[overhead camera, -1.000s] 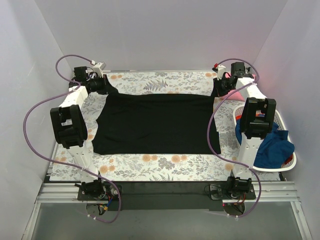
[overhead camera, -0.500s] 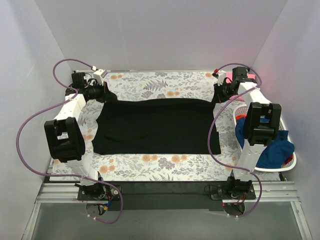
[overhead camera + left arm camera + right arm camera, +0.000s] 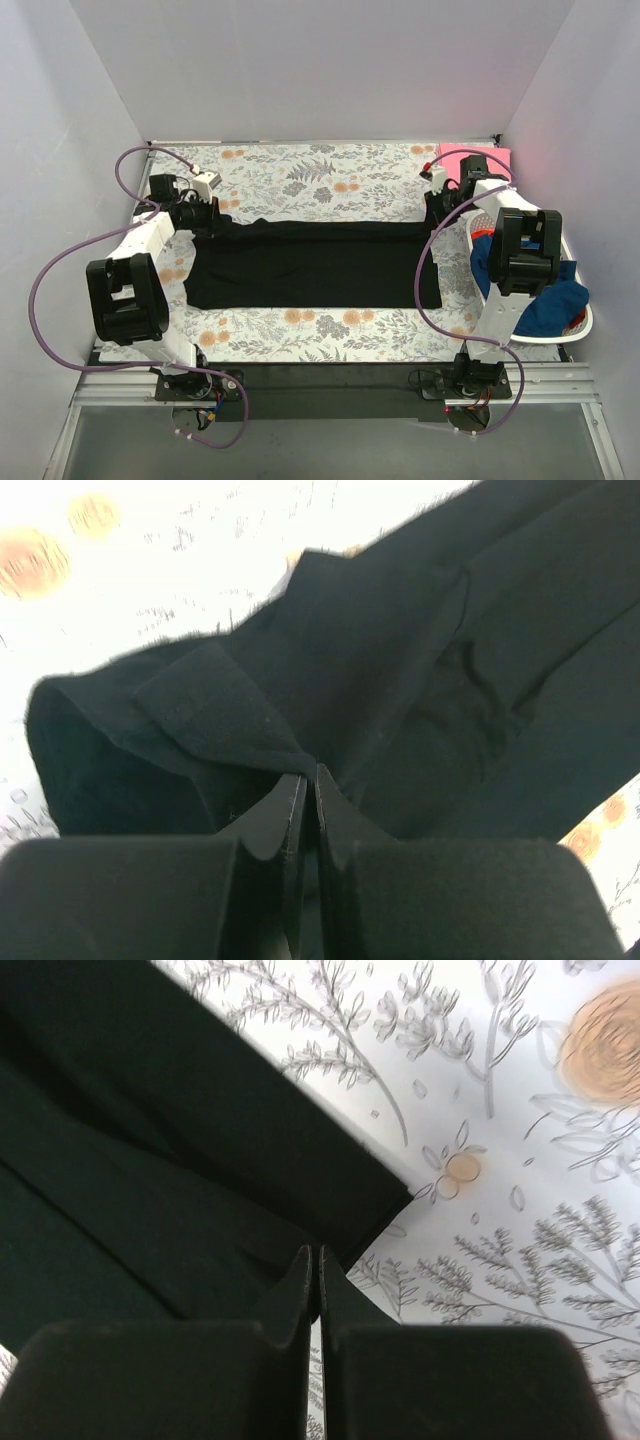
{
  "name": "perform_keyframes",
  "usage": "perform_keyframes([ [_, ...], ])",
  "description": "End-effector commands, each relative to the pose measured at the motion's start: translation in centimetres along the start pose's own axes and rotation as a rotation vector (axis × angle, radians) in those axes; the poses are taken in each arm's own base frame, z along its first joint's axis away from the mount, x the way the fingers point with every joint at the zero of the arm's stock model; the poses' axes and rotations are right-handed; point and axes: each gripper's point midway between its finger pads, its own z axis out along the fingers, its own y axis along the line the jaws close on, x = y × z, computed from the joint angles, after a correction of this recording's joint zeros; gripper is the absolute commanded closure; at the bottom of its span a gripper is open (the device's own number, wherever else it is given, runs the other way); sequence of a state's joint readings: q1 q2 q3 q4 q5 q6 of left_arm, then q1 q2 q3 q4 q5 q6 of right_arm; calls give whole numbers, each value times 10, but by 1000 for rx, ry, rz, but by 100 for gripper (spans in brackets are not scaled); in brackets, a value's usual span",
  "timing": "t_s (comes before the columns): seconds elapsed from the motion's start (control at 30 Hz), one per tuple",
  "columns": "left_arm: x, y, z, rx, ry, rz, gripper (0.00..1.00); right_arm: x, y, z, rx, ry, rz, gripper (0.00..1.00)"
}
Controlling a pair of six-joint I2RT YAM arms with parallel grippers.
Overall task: Fold and stack the t-shirts
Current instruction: Fold the tshirt
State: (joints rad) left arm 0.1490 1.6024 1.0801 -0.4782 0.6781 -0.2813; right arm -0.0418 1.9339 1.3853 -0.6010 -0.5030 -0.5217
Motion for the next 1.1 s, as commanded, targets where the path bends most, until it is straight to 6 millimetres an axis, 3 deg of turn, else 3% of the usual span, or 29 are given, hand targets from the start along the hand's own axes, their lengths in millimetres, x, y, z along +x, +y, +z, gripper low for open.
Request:
perform_keyframes([
  [0.0, 12, 8, -5, -46, 28, 39, 100, 6, 0, -2, 5, 5, -32, 99],
  [0.2, 49, 17, 10, -52, 127, -9, 100, 22, 1, 10, -21, 42, -16, 99],
  [0.47, 69, 21, 17, -57, 179, -22, 100, 31, 9, 13, -33, 66, -35, 99],
  [0.67, 61, 22, 14, -65, 165, -28, 100, 22, 6, 10, -15, 57, -48, 99],
  [0.83, 24, 9, -2, -46, 78, -13, 100, -3, -2, -4, 29, 13, -82, 99],
  [0.93, 13, 4, -13, -48, 62, 5, 100, -16, -4, -14, 55, -11, -109, 99],
  [1.07, 23, 0, -19, -51, 94, 11, 100, -14, -6, -17, 68, -2, -128, 99],
])
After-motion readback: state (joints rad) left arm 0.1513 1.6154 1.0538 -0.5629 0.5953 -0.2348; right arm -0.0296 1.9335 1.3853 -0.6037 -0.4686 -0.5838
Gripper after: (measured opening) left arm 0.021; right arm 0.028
